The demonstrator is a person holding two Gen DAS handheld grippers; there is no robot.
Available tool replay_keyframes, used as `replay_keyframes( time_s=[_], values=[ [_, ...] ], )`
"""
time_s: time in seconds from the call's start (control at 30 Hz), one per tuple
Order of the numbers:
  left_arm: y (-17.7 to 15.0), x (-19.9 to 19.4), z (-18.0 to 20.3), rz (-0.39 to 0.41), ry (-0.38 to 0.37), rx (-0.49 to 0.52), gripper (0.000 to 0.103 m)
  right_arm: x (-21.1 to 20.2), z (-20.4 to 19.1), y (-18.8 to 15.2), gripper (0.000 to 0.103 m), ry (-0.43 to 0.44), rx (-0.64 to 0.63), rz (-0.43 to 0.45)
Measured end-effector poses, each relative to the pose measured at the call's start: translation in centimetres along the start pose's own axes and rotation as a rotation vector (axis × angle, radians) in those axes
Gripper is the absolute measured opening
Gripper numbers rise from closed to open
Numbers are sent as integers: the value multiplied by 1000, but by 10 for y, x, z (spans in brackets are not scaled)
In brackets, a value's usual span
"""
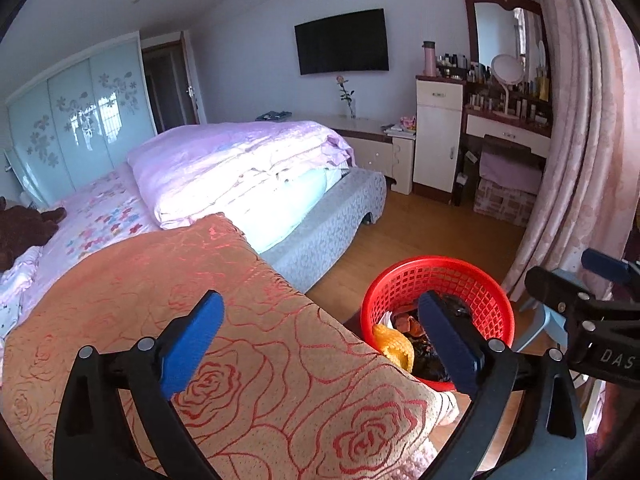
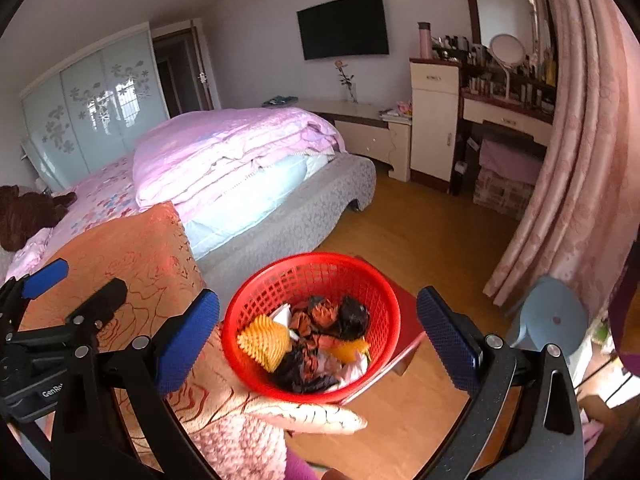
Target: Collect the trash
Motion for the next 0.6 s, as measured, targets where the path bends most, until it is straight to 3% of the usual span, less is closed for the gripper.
replay_keyframes(
  time_s=[0.6],
  values=[
    [-7,-20,-5,16,25,-14,94,-8,-8,-14,96,27,10,-12]
  ],
)
Point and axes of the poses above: each gripper's, at about its wrist camera, not at the fingertips, and x roughly the way its jaws point, z to its right, y to its top, the point moved 7 cm from there along x, roughly the way its jaws point, and after that the axes turned 12 degrees about x, right-handed, at the moved point
